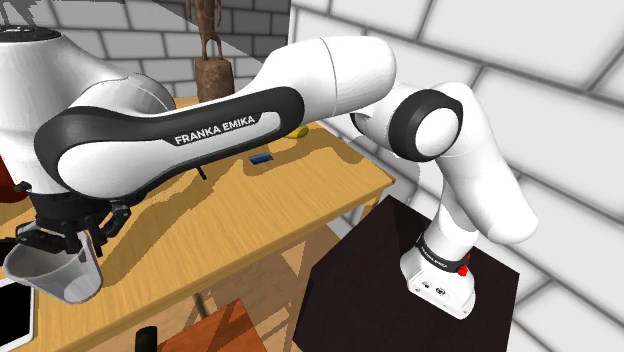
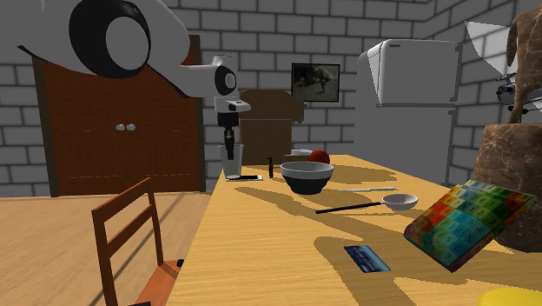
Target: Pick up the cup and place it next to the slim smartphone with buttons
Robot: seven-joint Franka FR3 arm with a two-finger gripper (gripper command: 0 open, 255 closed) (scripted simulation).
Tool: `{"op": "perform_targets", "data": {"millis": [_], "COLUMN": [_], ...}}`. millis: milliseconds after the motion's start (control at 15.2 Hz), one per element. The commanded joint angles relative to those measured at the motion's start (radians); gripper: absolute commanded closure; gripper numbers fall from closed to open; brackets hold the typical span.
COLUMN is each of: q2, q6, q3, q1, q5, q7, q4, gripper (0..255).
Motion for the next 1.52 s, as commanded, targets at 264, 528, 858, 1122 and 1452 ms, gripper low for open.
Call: {"op": "perform_targets", "data": {"millis": [264,528,858,1122,1452], "q2": [0.005,0.005,0.005,-0.024,-0.044], "q6": [0.051,0.051,0.051,0.005,-0.04], "q3": [-0.002,-0.002,-0.002,0.003,0.007], "q1": [-0.007,-0.007,-0.007,-0.009,-0.009], "q5": [-0.003,-0.003,-0.003,0.004,0.009], "q7": [0.003,0.003,0.003,-0.001,-0.005], "q4": [-0.047,-0.047,-0.046,-0.028,-0.003], "gripper": [255,255,0,0,0]}}
